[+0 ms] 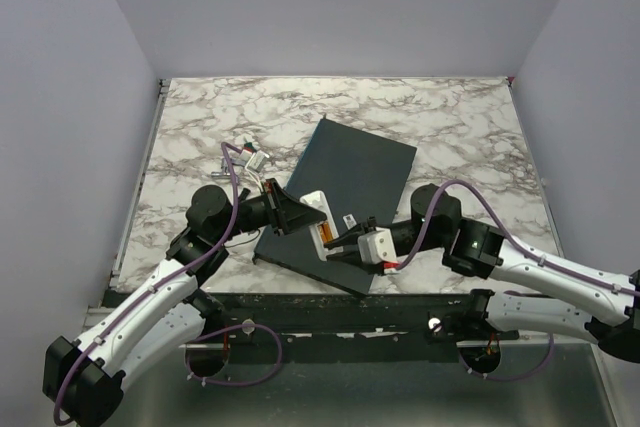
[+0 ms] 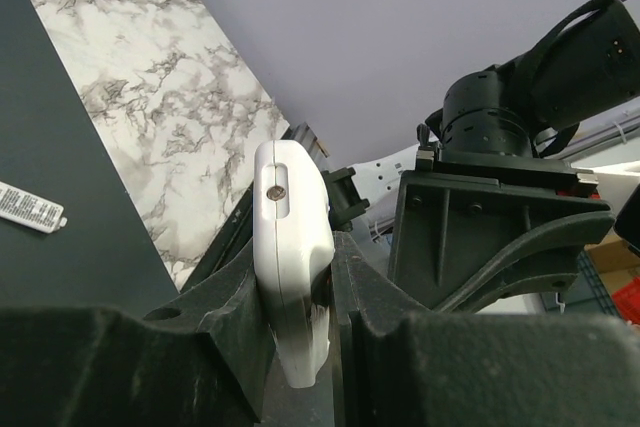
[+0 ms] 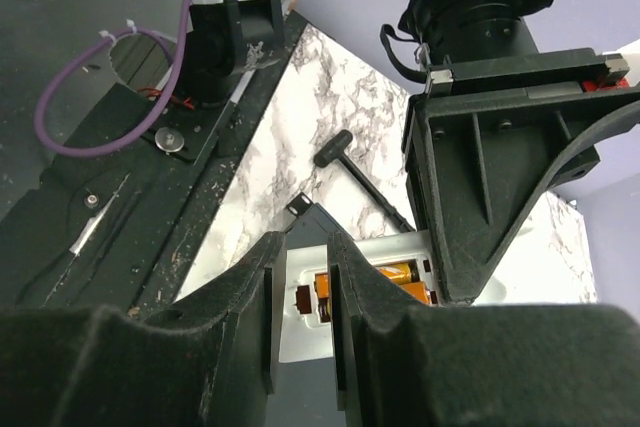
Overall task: Load the batteries into the remote control
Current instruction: Load the battery into the remote control.
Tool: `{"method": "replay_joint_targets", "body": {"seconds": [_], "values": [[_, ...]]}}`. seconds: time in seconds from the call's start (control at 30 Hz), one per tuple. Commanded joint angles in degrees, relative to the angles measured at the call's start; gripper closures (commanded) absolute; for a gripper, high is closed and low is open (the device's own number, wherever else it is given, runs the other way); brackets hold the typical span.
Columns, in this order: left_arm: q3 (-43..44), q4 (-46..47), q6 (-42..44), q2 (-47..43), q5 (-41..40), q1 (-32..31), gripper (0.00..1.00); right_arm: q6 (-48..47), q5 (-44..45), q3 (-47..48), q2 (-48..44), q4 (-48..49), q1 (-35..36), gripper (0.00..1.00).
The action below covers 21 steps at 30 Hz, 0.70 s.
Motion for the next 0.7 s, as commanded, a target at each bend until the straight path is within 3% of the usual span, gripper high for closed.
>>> {"method": "replay_joint_targets", "body": {"seconds": [0.0,0.3,0.67], "values": [[2.03,2.63,-0.37,0.13,1.54,-0.24,1.0,0.68,-0.69,0.68,-1.66,2.18,-0.12,0.7],[2.21,2.71,-0.37,0.21,1.79,-0.25,1.0,-1.14,11.77,-2.78,-2.41,9.08,-0.12,0.66],[2.58,2.88,-0.28,0.63,2.21,-0.25,1.0,-2.97,12.2,-2.3,-0.29,8.2,-0.21,0.67]]}}
